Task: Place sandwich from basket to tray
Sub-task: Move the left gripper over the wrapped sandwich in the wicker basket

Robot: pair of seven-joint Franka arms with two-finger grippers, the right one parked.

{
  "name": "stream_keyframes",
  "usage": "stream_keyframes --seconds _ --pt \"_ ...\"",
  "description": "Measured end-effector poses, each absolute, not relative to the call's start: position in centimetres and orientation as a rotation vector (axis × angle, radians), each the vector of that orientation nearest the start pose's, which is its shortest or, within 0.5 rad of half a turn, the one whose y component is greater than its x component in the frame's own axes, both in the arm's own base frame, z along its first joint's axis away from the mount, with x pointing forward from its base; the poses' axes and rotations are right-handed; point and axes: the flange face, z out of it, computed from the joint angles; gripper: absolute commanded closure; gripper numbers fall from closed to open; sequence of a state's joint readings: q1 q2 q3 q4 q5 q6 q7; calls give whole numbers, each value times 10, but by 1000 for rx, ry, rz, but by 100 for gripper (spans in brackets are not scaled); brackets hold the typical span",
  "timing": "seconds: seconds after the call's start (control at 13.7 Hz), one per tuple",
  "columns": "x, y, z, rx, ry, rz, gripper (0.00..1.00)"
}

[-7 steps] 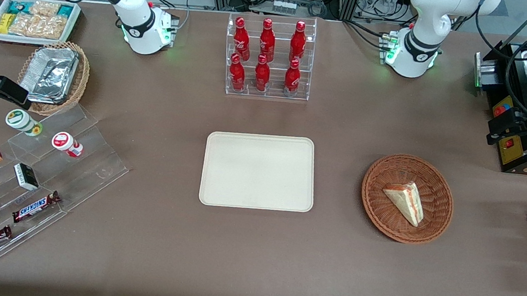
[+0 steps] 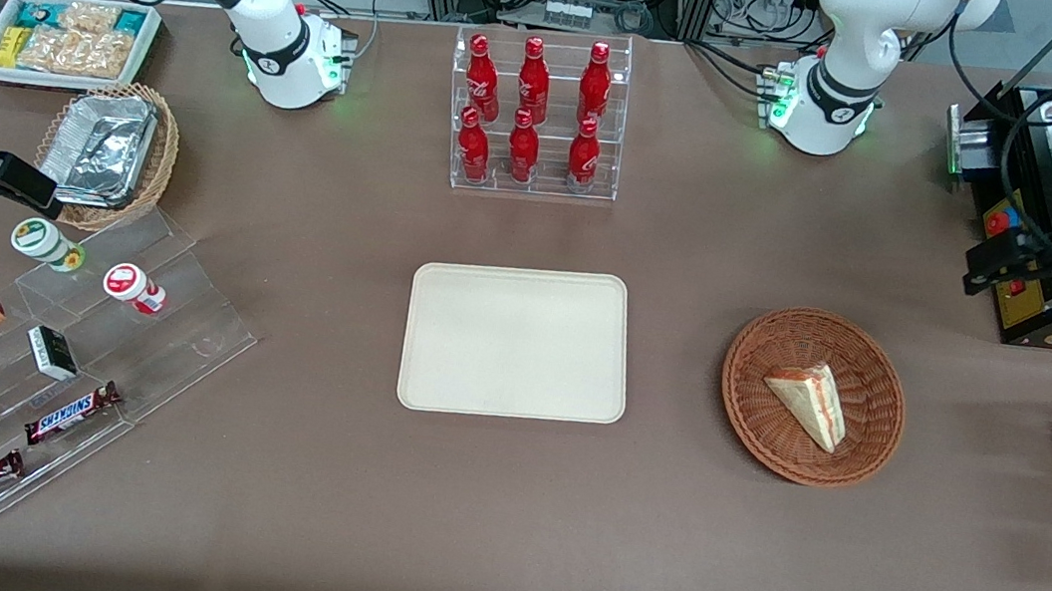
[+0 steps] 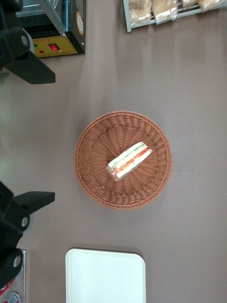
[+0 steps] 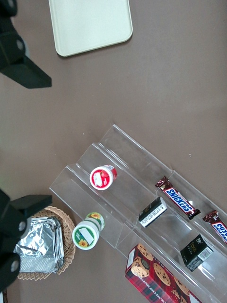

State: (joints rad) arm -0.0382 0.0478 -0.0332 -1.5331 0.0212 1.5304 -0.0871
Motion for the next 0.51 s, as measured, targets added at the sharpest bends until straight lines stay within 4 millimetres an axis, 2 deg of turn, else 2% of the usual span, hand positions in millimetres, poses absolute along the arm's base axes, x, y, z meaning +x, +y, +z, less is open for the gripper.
stream_keyframes --seconds 0.29,0.51 --pt "587 -45 551 -3117 -31 95 0" --pt "592 -48 503 -3116 -156 55 0"
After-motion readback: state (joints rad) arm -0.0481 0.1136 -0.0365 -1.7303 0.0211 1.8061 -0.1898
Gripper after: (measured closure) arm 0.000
